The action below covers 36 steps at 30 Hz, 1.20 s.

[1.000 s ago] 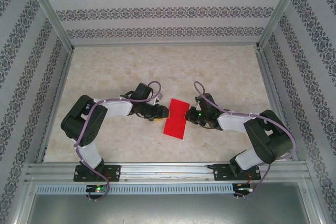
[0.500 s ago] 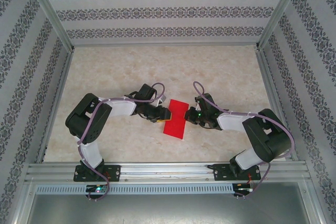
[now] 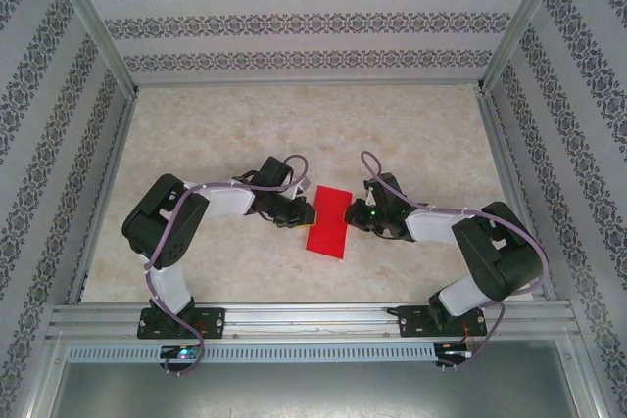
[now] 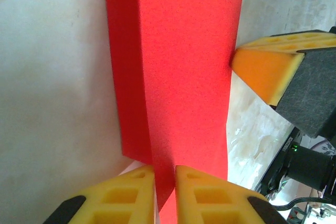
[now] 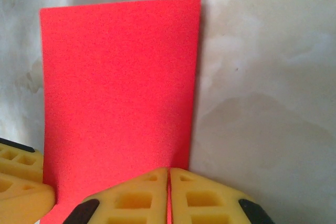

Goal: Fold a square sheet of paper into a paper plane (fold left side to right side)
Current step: Third fold the triangle at the center of the table.

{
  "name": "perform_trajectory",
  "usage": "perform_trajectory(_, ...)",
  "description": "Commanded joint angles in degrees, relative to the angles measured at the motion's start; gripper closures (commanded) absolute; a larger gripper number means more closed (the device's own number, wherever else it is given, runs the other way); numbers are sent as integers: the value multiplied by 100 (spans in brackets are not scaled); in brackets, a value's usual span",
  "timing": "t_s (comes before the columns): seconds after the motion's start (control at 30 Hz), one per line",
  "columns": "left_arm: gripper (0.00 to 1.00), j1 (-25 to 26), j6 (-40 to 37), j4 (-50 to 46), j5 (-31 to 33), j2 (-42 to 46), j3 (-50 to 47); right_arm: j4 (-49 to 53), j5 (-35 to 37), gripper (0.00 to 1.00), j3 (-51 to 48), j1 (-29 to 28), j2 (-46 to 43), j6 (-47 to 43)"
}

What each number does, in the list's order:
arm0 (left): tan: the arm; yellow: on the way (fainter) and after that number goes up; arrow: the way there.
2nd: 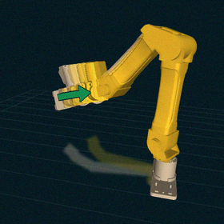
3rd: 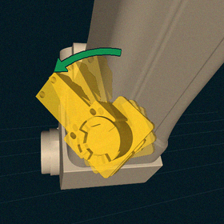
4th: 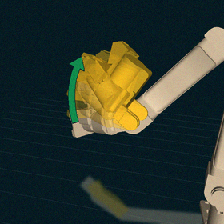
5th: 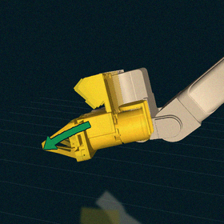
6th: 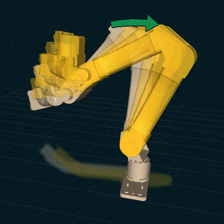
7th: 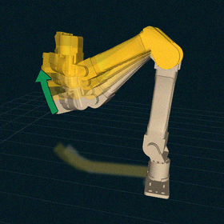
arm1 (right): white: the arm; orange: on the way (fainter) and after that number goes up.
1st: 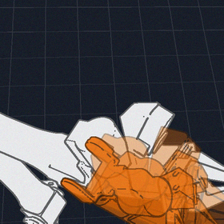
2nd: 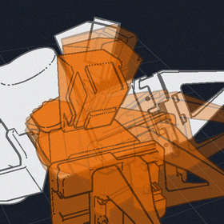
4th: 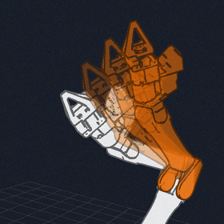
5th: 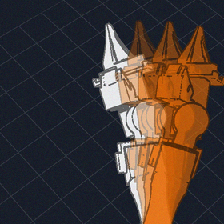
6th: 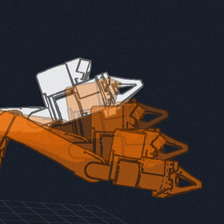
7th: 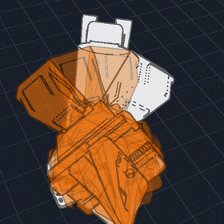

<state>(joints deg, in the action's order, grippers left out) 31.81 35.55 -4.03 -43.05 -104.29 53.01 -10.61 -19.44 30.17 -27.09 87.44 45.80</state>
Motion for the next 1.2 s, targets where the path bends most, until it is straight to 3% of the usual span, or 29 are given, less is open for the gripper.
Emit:
perform_trajectory(0.0, 88, 44, -99, -210, 52, 271, 89, 164, -13, 84, 172, 22, -230, -383)
perform_trajectory(0.2, 93, 44, -7, -306, 188, 430, -10, 493, 345, 69, 56, -143, -873, -955)
perform_trajectory(0.53, 94, 53, 185, -380, 611, 626, -315, 789, 1983, 49, -395, -1841, -1861, -1911)
perform_trajectory(0.87, 98, 53, 464, -245, 712, 697, -471, 1132, 3230, 42, 86, -3377, -1019, -2440)
perform_trajectory(1.03, 100, 53, 736, -322, 667, 726, -421, 1059, 3713, 34, 190, -3966, -821, -2900)
perform_trajectory(1.17, 100, 54, 996, -135, 525, 735, -510, 1062, 4367, 21, 285, -4507, -511, -3347)
